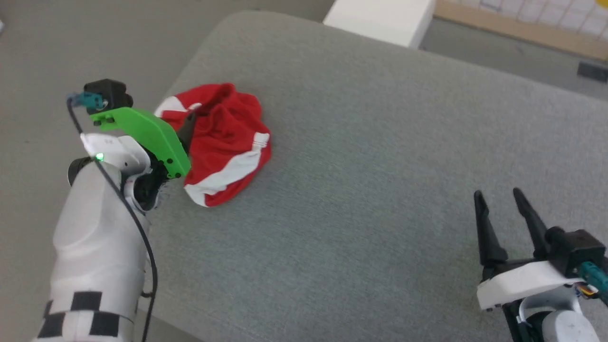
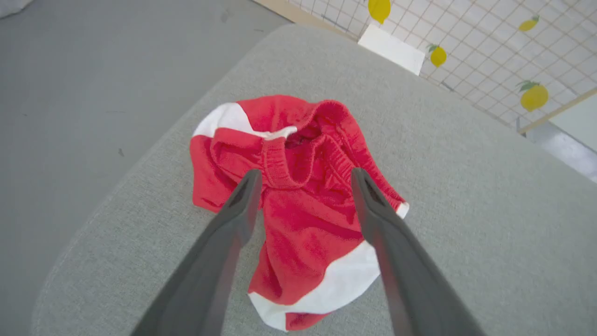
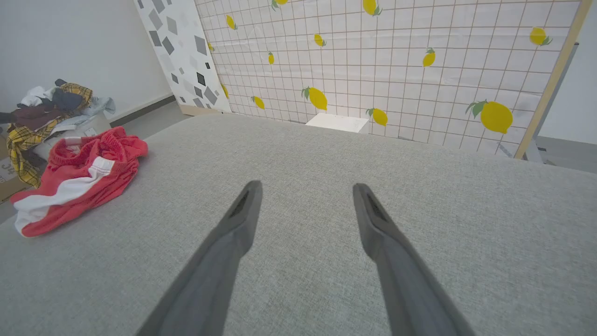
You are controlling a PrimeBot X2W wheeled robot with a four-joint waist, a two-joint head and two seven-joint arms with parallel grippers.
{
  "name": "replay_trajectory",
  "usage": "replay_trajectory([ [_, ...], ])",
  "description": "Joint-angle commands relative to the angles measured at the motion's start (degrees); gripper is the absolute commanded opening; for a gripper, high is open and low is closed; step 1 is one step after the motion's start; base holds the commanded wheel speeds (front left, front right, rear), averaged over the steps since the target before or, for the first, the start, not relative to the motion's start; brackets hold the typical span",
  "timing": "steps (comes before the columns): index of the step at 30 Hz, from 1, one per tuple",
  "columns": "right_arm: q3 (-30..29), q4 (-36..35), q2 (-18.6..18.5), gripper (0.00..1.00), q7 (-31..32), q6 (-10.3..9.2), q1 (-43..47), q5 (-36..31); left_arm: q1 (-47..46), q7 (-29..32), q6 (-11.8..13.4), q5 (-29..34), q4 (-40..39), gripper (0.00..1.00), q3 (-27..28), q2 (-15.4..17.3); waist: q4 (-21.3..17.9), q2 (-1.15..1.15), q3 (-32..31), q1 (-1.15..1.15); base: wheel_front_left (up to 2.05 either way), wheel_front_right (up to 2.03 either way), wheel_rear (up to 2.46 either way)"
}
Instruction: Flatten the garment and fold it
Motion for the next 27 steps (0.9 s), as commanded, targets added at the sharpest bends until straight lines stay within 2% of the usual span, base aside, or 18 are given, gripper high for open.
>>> replay_trajectory([
  [1, -0.21, -0.7, -0.01, 1.0, 0.26, -0.08, -1.04, -0.59, -1.68, 2.46, -0.26, -0.59, 0.94, 1.0, -0.33, 0.91, -3.72, 0.0, 4.71, 0.0, 0.0, 0.0, 0.0],
  [7, -0.54, -2.0, -0.01, 1.0, 0.58, -0.08, -1.72, -0.76, -1.91, 10.04, -0.17, -1.81, 4.89, 1.0, -1.93, 0.3, -5.86, 0.0, 7.97, 0.0, 0.0, 0.0, 0.0],
  [12, -0.48, -2.41, -0.01, 1.0, 0.32, -0.08, -2.32, -0.78, -0.44, 12.51, 0.76, -2.39, 8.21, 1.0, -2.56, -0.94, -6.85, 0.0, 9.49, 0.0, 0.0, 0.0, 0.0],
  [17, -0.79, -2.07, -0.01, 1.0, 0.11, -0.08, -2.58, -0.61, 0.37, 12.79, 0.56, -2.94, 10.09, 1.0, -3.25, -2.23, -7.05, 0.0, 9.78, 0.0, 0.0, 0.0, 0.0],
  [18, -0.84, -1.95, -0.01, 1.0, 0.05, -0.08, -2.5, -0.53, 0.55, 12.29, 0.54, -2.88, 10.39, 0.67, -3.4, -2.34, -7.0, 0.0, 9.62, 0.0, 0.0, 0.0, 0.0],
  [19, -0.9, -1.77, -0.01, 1.0, 0.0, -0.08, -2.39, -0.43, 0.74, 11.48, 0.7, -2.73, 10.7, 0.18, -3.45, -2.32, -6.92, 0.0, 9.35, 0.0, 0.0, 0.0, 0.0],
  [20, -0.92, -1.58, -0.01, 1.0, -0.03, -0.08, -2.31, -0.31, 0.87, 10.5, 0.95, -2.81, 10.88, 0.0, -3.2, -2.34, -6.81, 0.0, 9.09, 0.0, 0.0, 0.0, 0.0],
  [25, 0.13, -0.66, -0.01, 1.0, -0.76, -0.08, -2.12, 0.55, 0.99, 1.39, 4.81, -2.17, 11.03, 0.0, -1.15, -1.45, -6.19, 0.0, 6.64, 0.0, 0.0, 0.0, 0.0],
  [26, 0.22, 0.21, -0.01, 1.0, -1.11, -0.08, -1.76, 1.04, 0.0, -6.24, 5.71, -1.5, 9.68, 0.0, -0.18, -0.82, -5.57, 0.0, 4.75, 0.0, 0.0, 0.0, 0.0],
  [27, 0.38, 0.57, -0.01, 1.0, -1.25, -0.08, -1.58, 1.27, -0.61, -9.42, 5.65, -0.71, 8.92, 0.0, -0.31, -0.3, -5.37, 0.0, 3.92, 0.0, 0.0, 0.0, 0.0],
])
